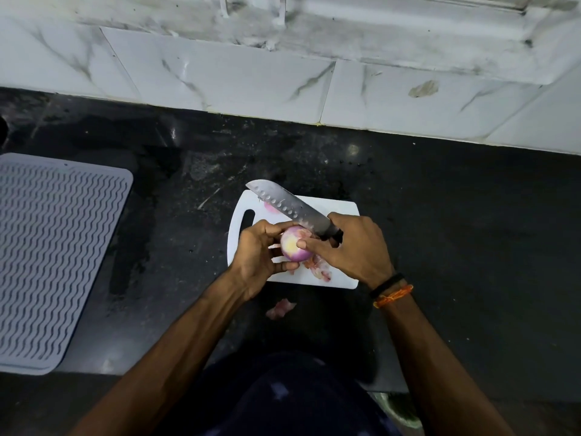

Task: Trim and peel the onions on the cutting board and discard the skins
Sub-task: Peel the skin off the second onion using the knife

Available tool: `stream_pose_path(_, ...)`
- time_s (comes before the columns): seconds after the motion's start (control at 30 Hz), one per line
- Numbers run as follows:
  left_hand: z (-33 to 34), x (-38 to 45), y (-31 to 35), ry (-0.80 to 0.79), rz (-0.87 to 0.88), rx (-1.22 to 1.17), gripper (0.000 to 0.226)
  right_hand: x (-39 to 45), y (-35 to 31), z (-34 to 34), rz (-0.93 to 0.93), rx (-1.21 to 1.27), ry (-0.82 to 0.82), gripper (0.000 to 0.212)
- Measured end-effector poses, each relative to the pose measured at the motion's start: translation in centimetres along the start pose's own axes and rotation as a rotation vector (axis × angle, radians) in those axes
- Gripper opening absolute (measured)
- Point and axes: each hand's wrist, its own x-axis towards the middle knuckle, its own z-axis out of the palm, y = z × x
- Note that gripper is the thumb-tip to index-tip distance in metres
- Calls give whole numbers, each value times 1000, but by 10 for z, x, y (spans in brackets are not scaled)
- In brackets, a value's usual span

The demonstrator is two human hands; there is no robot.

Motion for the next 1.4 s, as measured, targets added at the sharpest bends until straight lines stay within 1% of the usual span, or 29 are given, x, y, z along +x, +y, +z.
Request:
stream_pose_path(0.07, -3, 0, 0, -73, 5, 15, 42, 0, -2, -1, -8, 22, 16, 59)
stream_pose_path(0.13, -6, 0, -2, -188, 32, 69, 51, 1, -4, -2, -11, 38, 31, 52)
stream_pose_path(0.2, -7, 0, -6, -282, 76, 110, 61, 2, -5, -2, -2, 51, 43, 53)
stream_pose_path(0.23, -6, -1, -8, -289, 97, 125, 67, 2, -5, -2, 4, 56, 50, 55)
stream_pose_path(0.3, -3, -2, -11, -234, 152, 173, 72, 3, -4, -1, 3, 67, 62, 56)
stream_pose_path(0.37, 1, -2, -13, -188, 201, 209, 69, 2, -5, -1, 7, 106, 54, 52)
stream_pose_path(0.47, 2, -1, -12, -155, 211, 137, 62, -2, -9, -6, 38, 271, 32, 44)
stream_pose_path(0.53, 0, -2, -11, -147, 216, 105, 64, -6, -12, -12, 41, 399, 29, 35)
stream_pose_path(0.6, -1, -1, -11, -148, 231, 98, 68, -10, -11, -17, 49, 525, 42, 21)
stream_pose_path(0.67, -3, -1, -11, -140, 237, 91, 74, -13, -8, -21, 65, 594, 81, 31)
stream_pose_path(0.73, -4, 0, -13, -132, 252, 103, 77, -14, -4, -21, 105, 580, 124, 32)
stream_pose_path(0.8, -4, 1, -15, -133, 273, 109, 80, -14, 1, -20, 145, 517, 137, 25)
stream_pose_path(0.87, -5, 2, -15, -139, 287, 96, 80, -14, 4, -19, 192, 463, 122, 22)
stream_pose_path(0.97, -5, 2, -15, -161, 311, 67, 80, -13, 8, -16, 259, 415, 85, 29)
stream_pose_path(1.1, -6, -1, -13, -220, 339, -10, 79, -11, 9, -11, 314, 348, 24, 30)
stream_pose_path(1.3, -6, -1, -11, -276, 296, -119, 78, -5, 7, -3, 377, 316, 7, 37)
stream_pose_path(1.4, -6, -1, -10, -271, 198, -240, 75, -3, 10, 0, 408, 344, -10, 42)
